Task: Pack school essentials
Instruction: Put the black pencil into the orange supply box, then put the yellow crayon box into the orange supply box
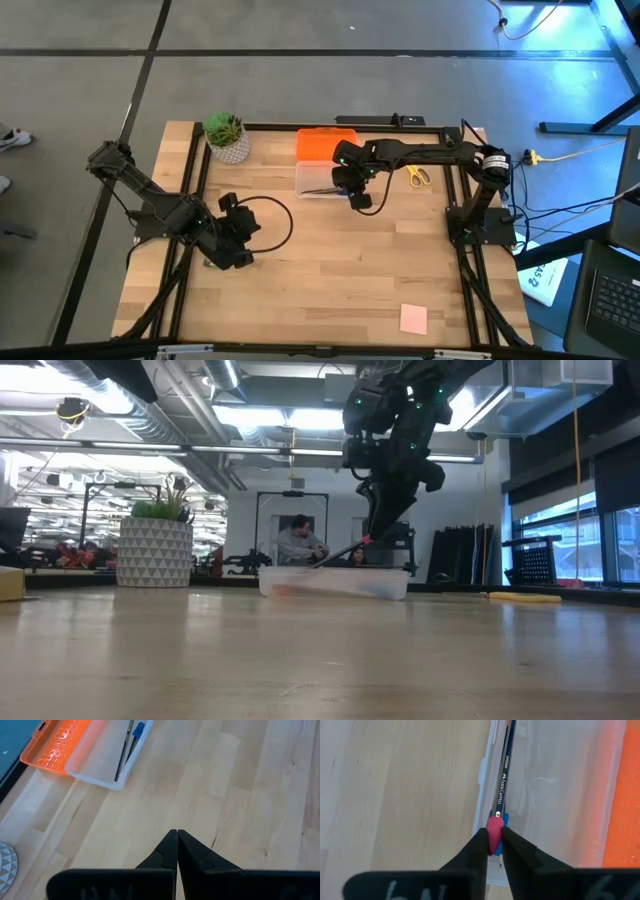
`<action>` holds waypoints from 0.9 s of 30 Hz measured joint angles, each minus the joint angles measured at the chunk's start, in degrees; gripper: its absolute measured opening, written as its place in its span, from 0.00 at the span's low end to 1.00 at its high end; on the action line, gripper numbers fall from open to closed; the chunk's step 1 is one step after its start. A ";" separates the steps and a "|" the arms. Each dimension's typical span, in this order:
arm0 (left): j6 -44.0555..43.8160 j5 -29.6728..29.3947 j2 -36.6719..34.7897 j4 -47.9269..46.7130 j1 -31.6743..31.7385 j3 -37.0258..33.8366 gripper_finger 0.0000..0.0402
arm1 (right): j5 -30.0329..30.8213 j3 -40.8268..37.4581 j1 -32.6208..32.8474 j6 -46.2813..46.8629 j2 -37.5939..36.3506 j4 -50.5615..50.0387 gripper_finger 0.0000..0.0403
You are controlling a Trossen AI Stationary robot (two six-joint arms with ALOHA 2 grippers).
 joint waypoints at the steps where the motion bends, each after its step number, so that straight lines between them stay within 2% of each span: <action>1: 0.00 0.00 -0.01 0.00 0.00 0.00 0.00 | 0.00 0.00 0.00 0.00 0.02 0.00 0.15; 11: 0.00 0.00 -0.02 0.00 0.00 0.00 0.00 | 0.00 0.00 0.00 0.00 0.00 -0.79 0.21; 20: -0.65 0.74 -0.03 0.01 0.00 0.01 0.00 | 0.00 2.92 0.02 3.96 0.02 -3.35 0.20; 23: -3.85 3.14 -0.11 -0.02 0.09 0.01 0.00 | 0.02 5.97 0.52 5.71 0.02 -6.83 0.18; 27: -12.57 7.75 -0.11 -1.12 0.11 0.00 0.00 | 0.02 10.57 2.35 6.34 0.02 -10.71 0.15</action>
